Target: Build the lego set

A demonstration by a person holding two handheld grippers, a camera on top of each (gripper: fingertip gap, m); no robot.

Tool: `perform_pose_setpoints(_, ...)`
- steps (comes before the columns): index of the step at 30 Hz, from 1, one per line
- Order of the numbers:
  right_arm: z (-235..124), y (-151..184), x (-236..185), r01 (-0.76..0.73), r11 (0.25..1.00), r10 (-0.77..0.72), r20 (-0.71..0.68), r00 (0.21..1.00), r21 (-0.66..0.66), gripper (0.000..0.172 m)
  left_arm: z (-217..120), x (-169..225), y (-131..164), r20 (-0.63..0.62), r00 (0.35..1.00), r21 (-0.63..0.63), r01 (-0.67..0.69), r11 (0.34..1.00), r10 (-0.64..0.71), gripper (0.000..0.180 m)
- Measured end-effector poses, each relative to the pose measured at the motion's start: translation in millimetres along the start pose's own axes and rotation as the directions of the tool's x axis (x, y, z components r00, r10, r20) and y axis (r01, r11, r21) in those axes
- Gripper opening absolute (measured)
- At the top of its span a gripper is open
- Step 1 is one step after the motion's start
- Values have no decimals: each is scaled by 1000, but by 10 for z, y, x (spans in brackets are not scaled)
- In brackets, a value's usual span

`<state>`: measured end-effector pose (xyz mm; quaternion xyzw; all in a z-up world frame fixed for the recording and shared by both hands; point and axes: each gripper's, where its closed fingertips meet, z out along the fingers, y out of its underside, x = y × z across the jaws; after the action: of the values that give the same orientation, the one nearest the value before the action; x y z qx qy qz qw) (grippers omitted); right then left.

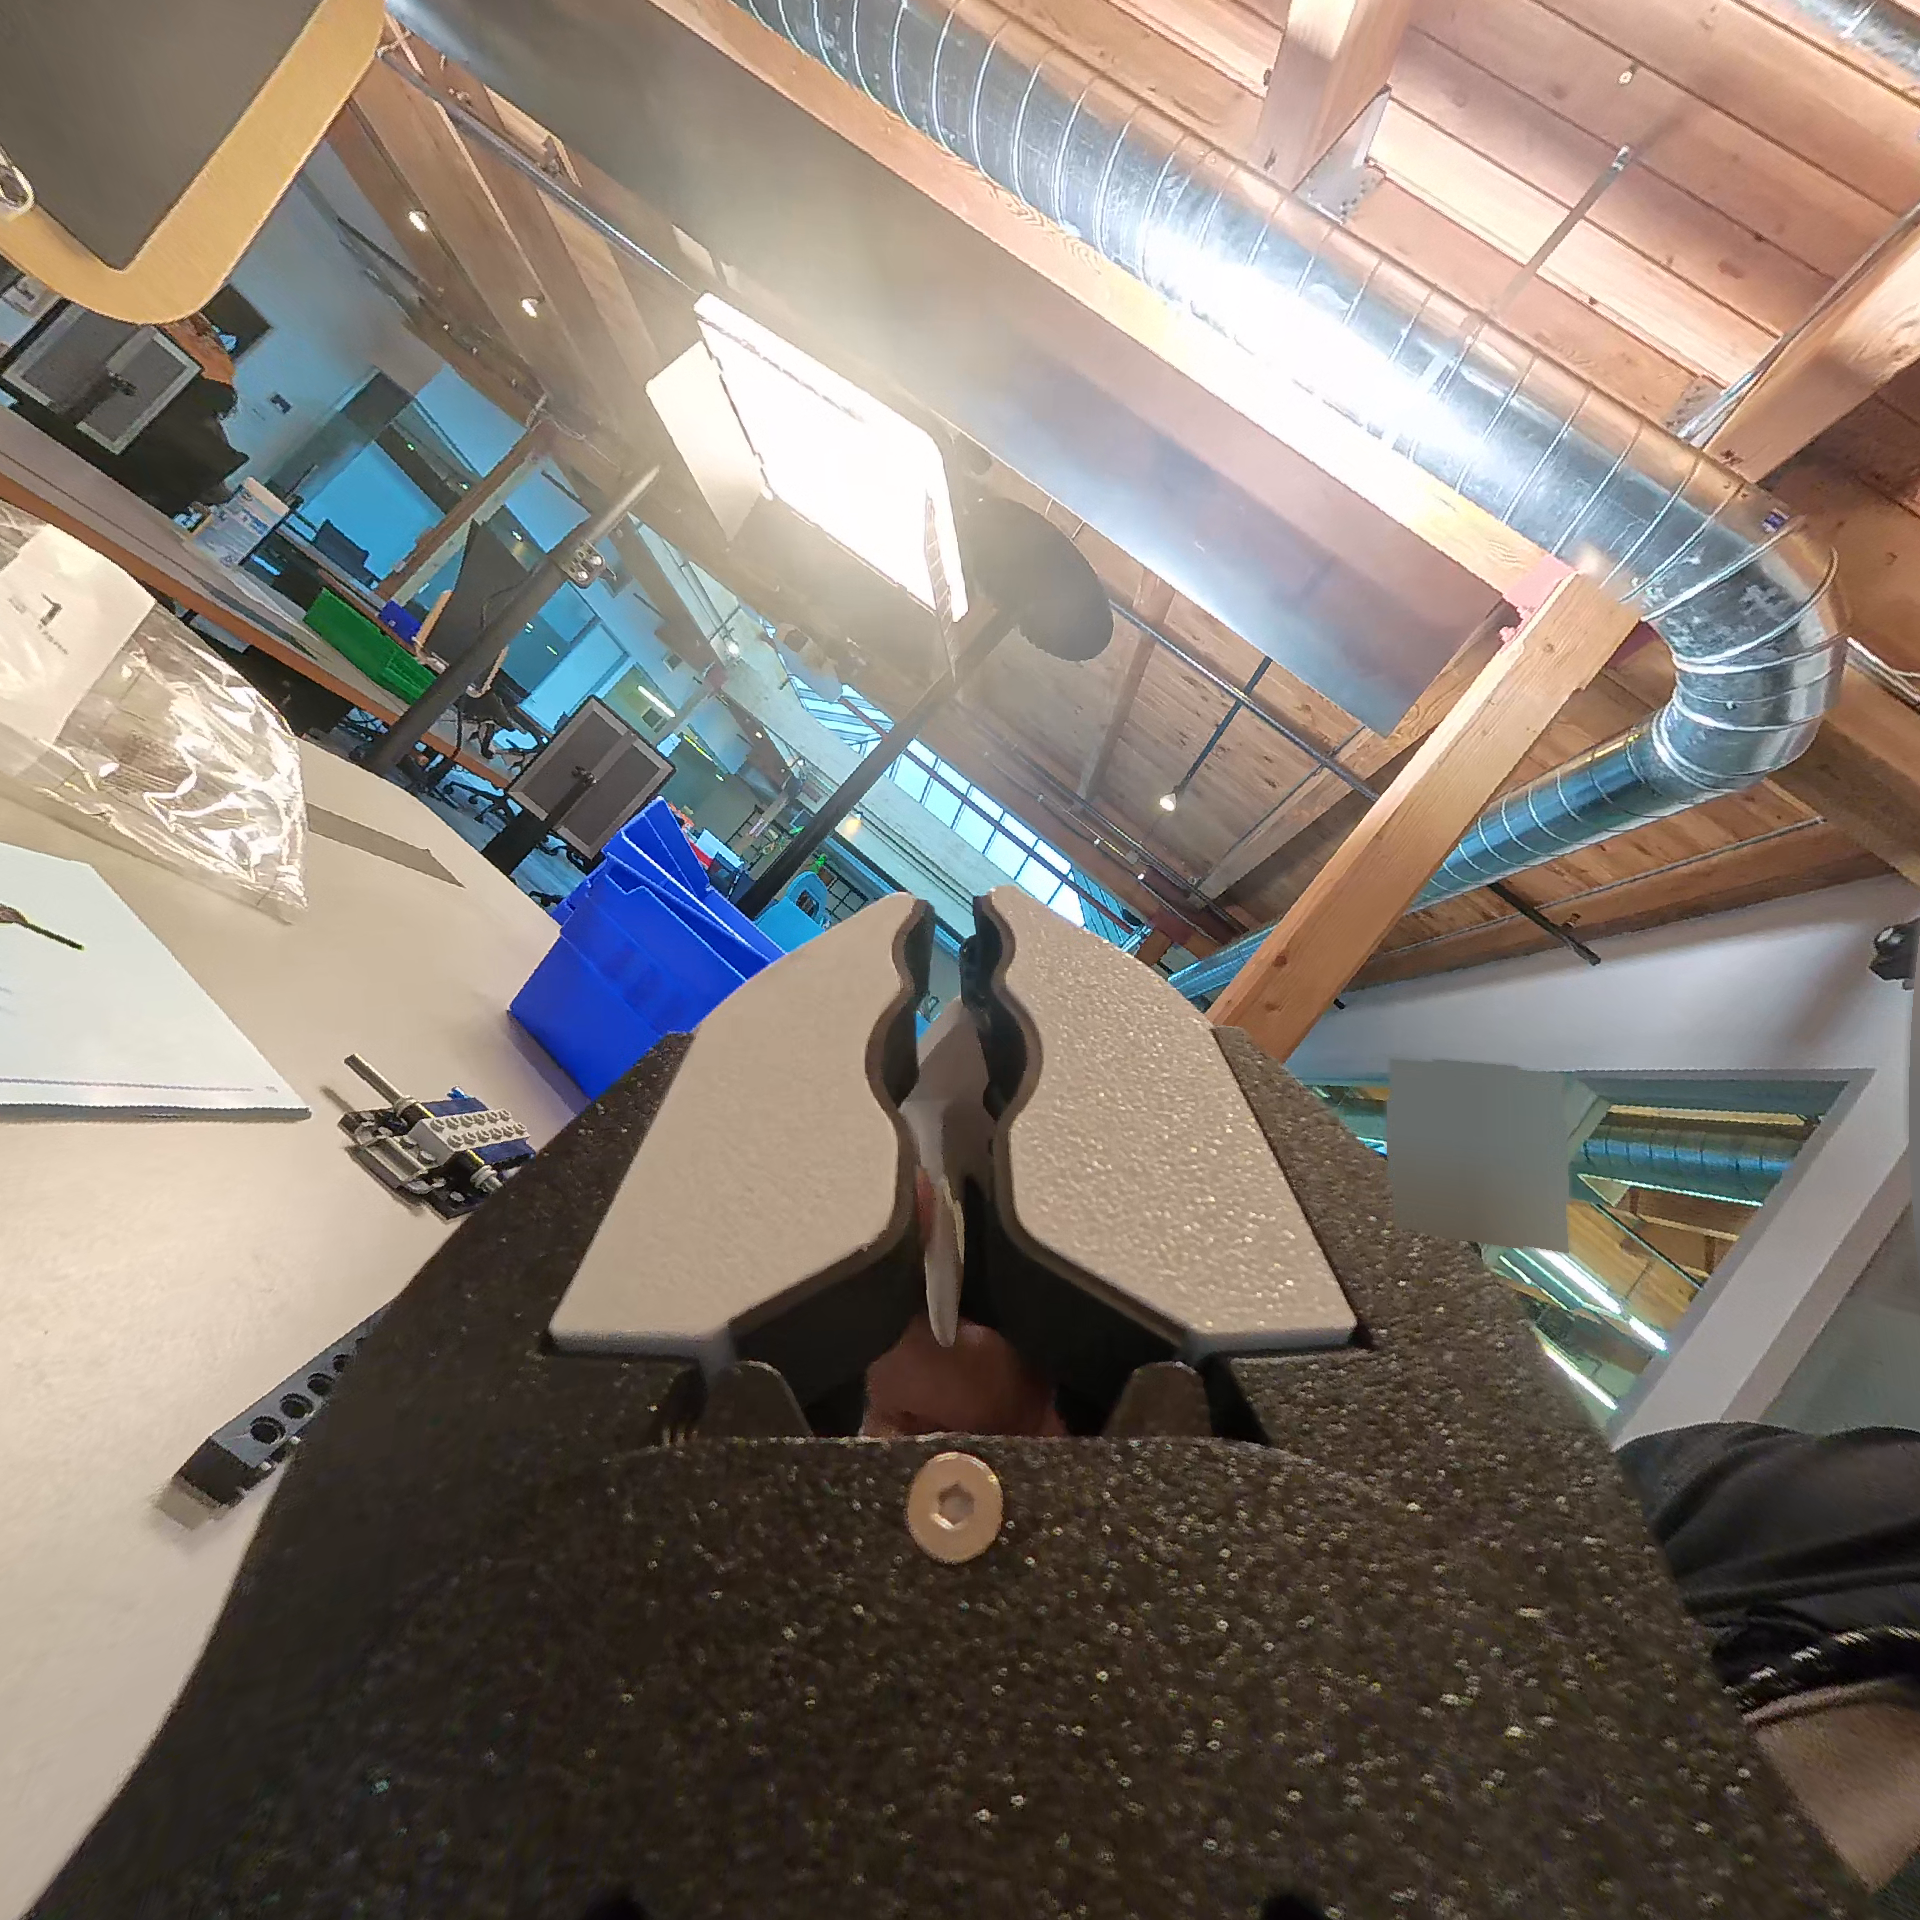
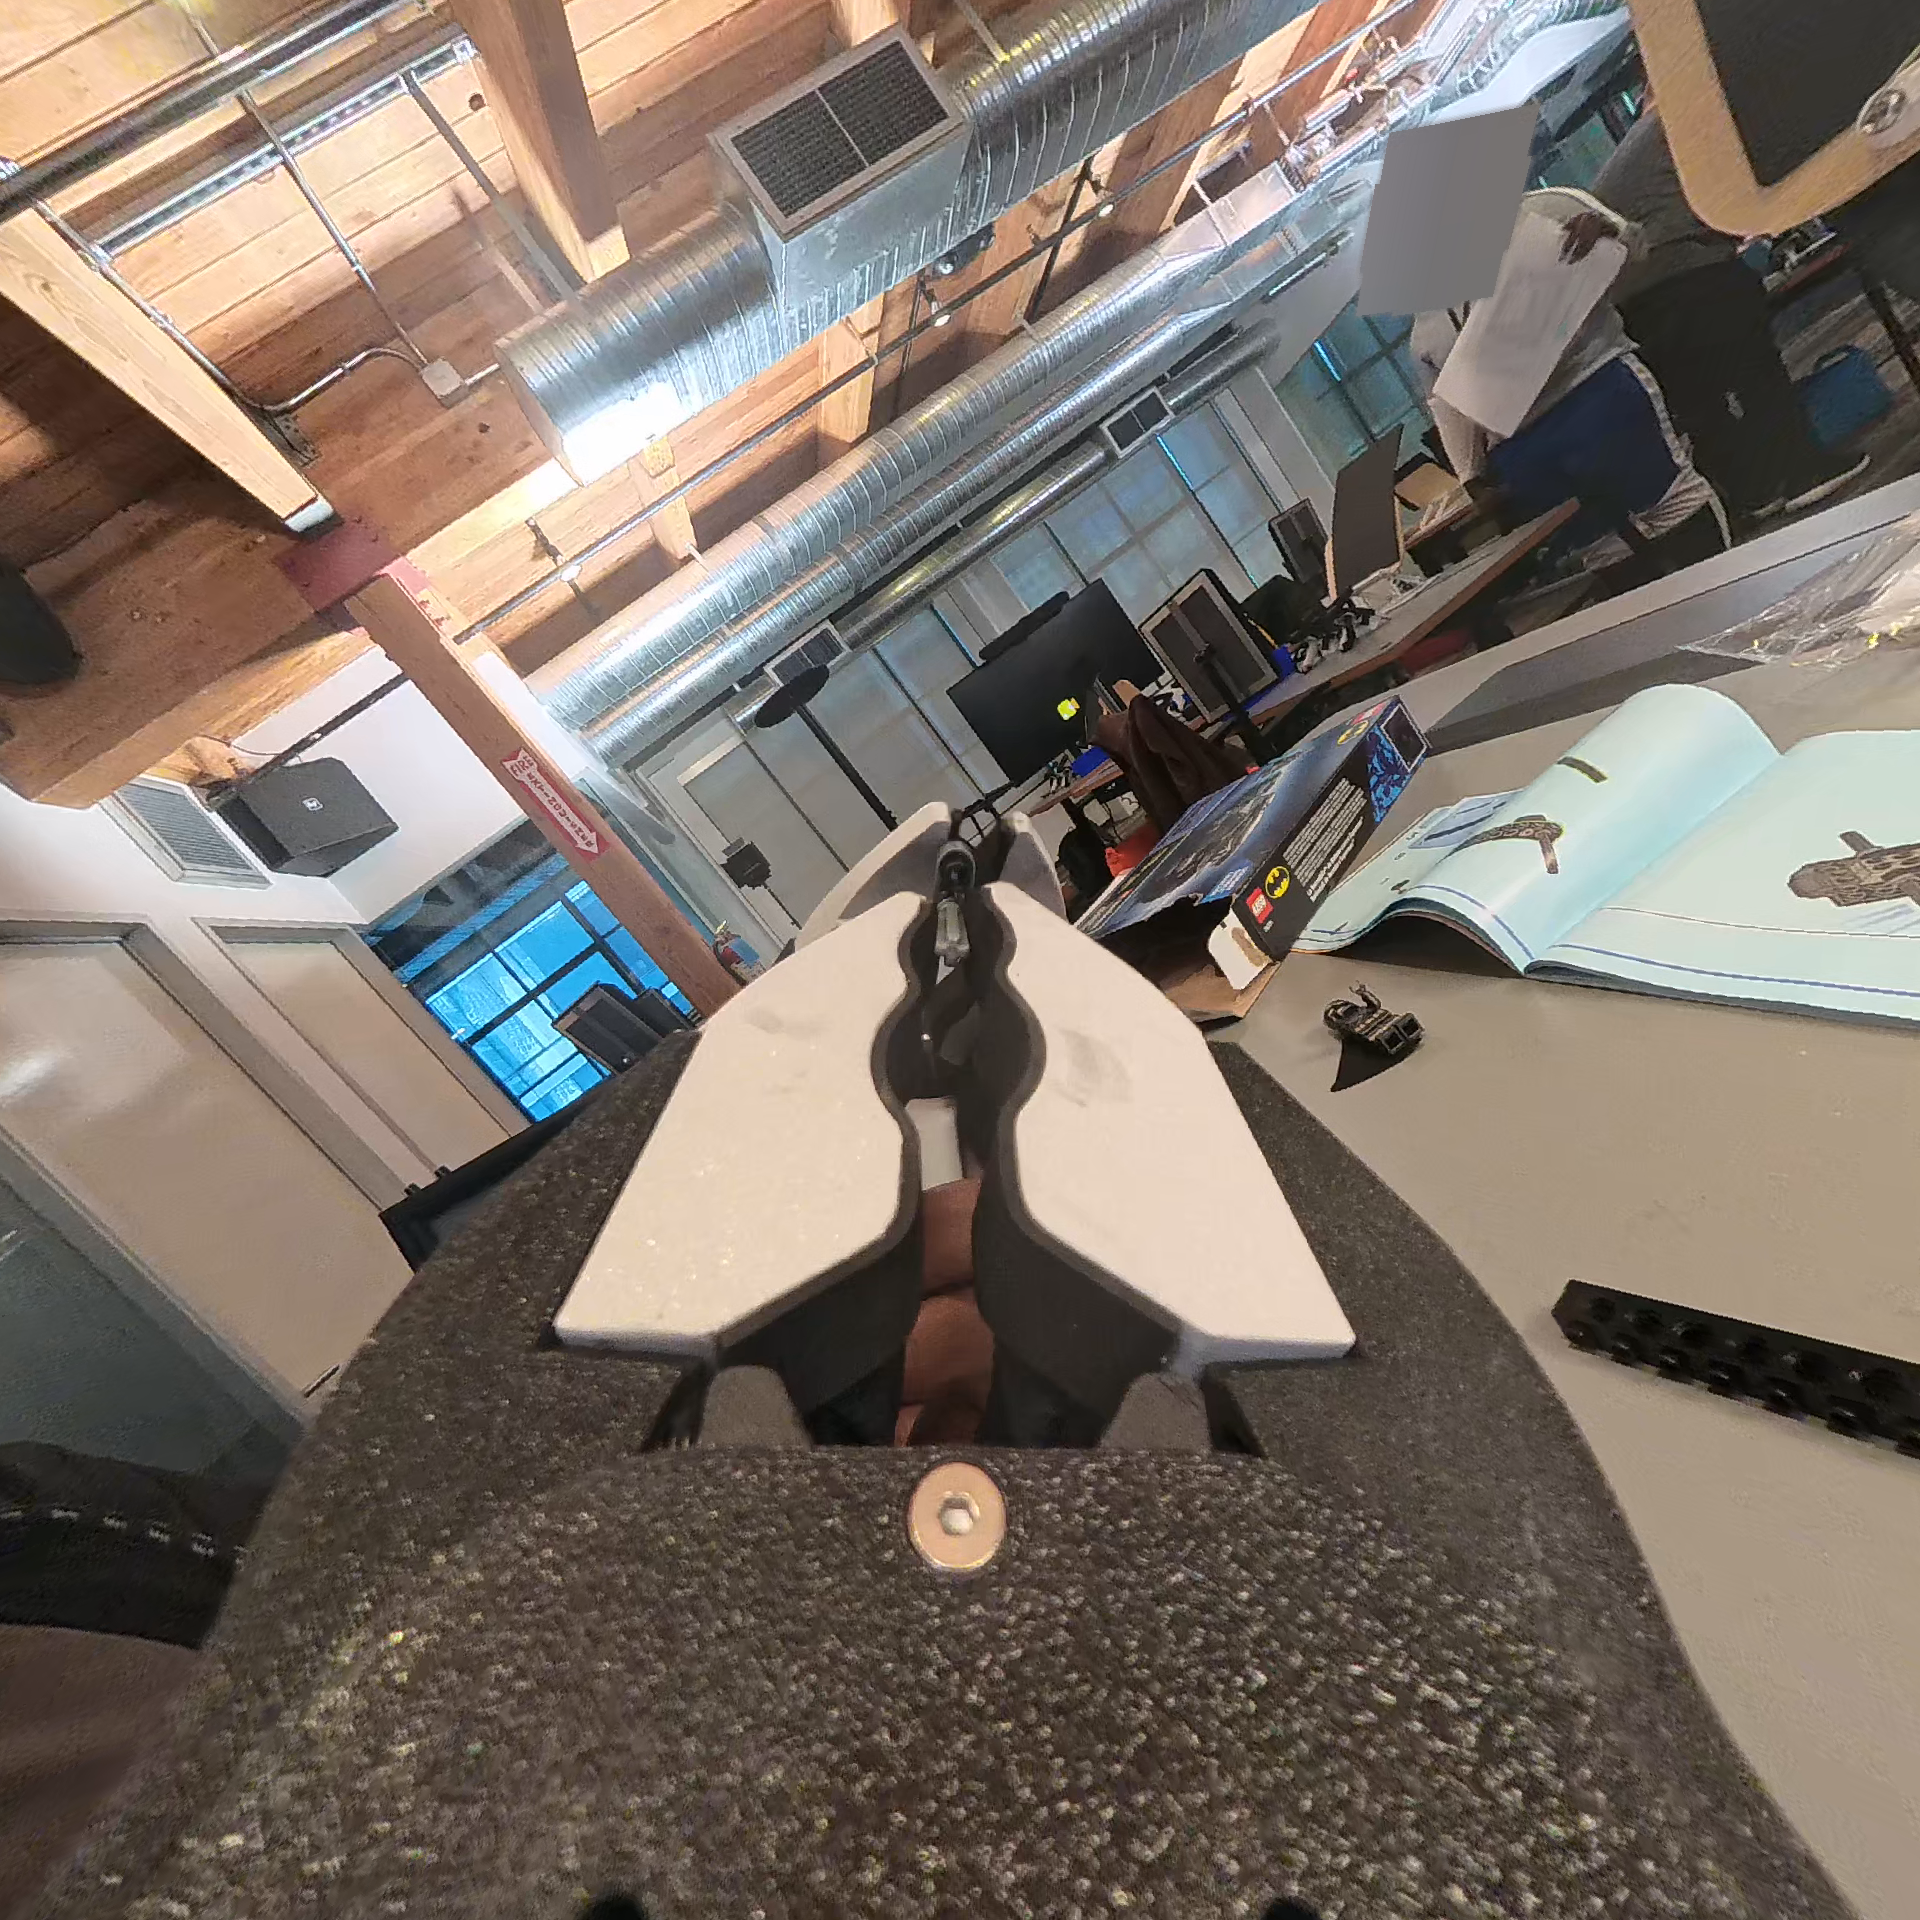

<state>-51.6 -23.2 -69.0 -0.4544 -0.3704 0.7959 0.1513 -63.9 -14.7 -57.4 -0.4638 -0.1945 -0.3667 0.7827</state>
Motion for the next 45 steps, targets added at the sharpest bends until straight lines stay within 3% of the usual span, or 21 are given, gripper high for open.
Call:
perform_pose_setpoints(4, -28, -19, 4, -4, 1000, 4, 1, 1000, 0, 5, -47, 1, -10, 11, 1000, -29, -10, 1000, 10, 17)
perform_pose_setpoints(8, -91, 37, -17, 17, 999, -16, 9, 1000, -40, 5, -155, 10, 158, 31, 998, -213, -45, 976, 53, 32)
perform_pose_setpoints(11, -128, 117, -44, 39, 995, -38, 21, 999, -91, 5, -233, 18, 244, 23, 997, -300, -64, 952, 74, 32)
perform_pose_setpoints(20, -147, 207, -55, 57, 986, -53, 30, 998, -160, 5, -252, 80, 390, -40, 999, -365, 1, 931, -17, 23)
perform_pose_setpoints(24, -150, 229, -67, 69, 982, -64, 33, 997, -175, 5, -270, 96, 358, -50, 999, -346, 2, 938, -21, 8)
perform_pose_setpoints(31, -162, 254, -66, 84, 979, -80, 26, 996, -188, 5, -269, 129, 360, -74, 995, -321, 41, 946, -68, 7)
perform_pose_setpoints(39, -126, 232, -107, 93, 985, -92, 17, 996, -142, 5, -270, 96, 260, -95, 963, -120, 241, 963, -252, 7)
perform_pose_setpoints(45, -118, 227, -102, 112, 987, -114, -13, 993, -115, 5, -255, 163, 296, -135, 948, -76, 281, 957, -290, 7)
